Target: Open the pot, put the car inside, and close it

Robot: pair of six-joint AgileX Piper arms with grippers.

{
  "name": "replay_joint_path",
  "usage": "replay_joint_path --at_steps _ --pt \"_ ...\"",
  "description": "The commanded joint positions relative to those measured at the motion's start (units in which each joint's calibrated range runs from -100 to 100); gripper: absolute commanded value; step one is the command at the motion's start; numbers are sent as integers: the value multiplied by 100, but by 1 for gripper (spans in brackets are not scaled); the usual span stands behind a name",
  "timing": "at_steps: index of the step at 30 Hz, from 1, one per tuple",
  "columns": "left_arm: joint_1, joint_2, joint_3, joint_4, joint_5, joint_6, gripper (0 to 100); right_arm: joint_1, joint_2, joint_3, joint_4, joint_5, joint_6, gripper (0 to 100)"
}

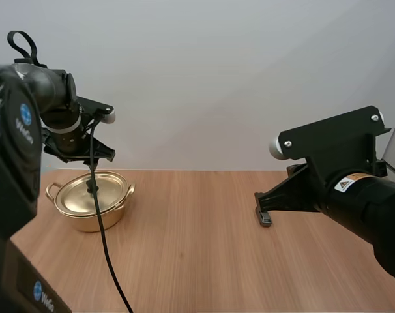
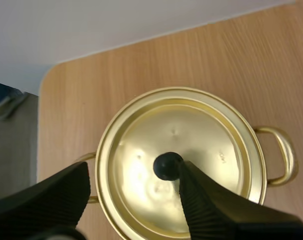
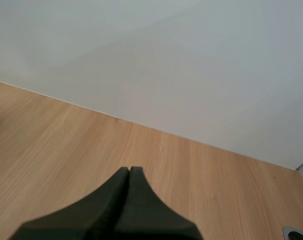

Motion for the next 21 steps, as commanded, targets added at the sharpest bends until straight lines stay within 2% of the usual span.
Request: replay_joint_path --at_steps 1,7,16,21 --pt "-3 839 -54 3 454 75 86 -30 2 1 1 2 1 0" --pt "-3 1220 -54 -6 481 111 86 -91 2 1 1 18 1 0" --pt "-3 1219 -60 -254 -287 234 86 -157 2 1 45 65 -24 0" --pt "-3 1206 -117 -234 -612 234 77 -176 2 1 172 126 -107 0"
